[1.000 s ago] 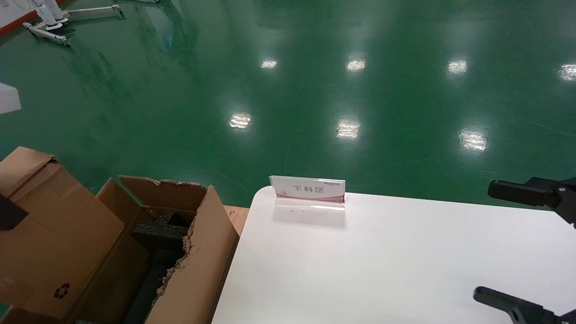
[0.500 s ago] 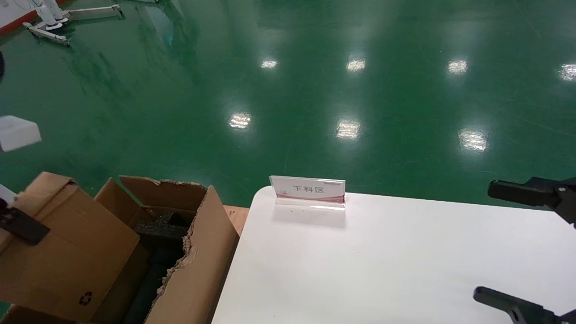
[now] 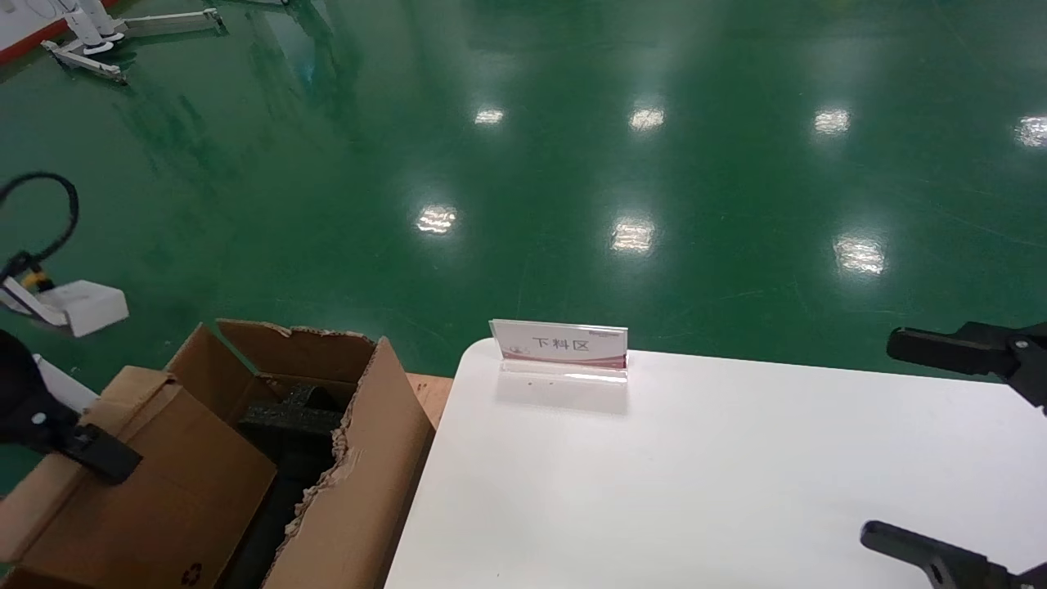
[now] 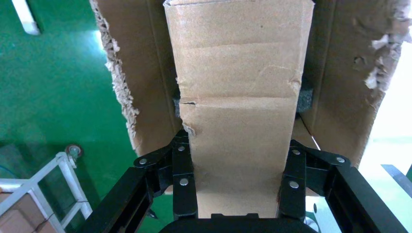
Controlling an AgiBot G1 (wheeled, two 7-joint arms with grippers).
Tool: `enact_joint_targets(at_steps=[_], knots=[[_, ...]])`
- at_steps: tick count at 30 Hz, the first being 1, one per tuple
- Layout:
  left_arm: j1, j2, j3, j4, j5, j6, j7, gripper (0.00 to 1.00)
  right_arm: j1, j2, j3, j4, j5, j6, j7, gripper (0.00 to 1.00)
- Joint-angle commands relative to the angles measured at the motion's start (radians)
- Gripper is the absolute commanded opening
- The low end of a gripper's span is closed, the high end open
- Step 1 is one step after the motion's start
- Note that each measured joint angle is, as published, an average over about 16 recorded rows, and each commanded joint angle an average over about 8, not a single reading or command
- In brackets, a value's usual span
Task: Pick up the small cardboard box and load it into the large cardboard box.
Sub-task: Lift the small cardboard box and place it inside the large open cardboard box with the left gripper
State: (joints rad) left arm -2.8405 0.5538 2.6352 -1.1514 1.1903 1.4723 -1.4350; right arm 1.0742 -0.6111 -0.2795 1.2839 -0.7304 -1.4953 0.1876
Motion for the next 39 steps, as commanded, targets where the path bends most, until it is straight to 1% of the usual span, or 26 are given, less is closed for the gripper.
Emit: enact_joint_targets(at_steps=[1,7,18,28,39], knots=[[0.026,-0.005,-0.001,0.006,-0.002,-0.017,0.001,0.0,0.0,0.0,0.0,0.0,0.0,0.0,0.0,1.0],[0.083,0.001,-0.006,0.026,0.004,-0.057,0.001,0.0,0.0,0.0,0.0,0.0,0.0,0.0,0.0,1.0],[0.156,0.031,-0.013,0.049,0.042,-0.127,-0.006,0.0,0.0,0.0,0.0,0.0,0.0,0.0,0.0,1.0],[0.218,0.06,-0.021,0.048,0.086,-0.191,-0.045,0.0,0.0,0.0,0.0,0.0,0.0,0.0,0.0,1.0],[0.262,0.074,-0.018,0.039,0.12,-0.239,-0.093,0.0,0.0,0.0,0.0,0.0,0.0,0.0,0.0,1.0]])
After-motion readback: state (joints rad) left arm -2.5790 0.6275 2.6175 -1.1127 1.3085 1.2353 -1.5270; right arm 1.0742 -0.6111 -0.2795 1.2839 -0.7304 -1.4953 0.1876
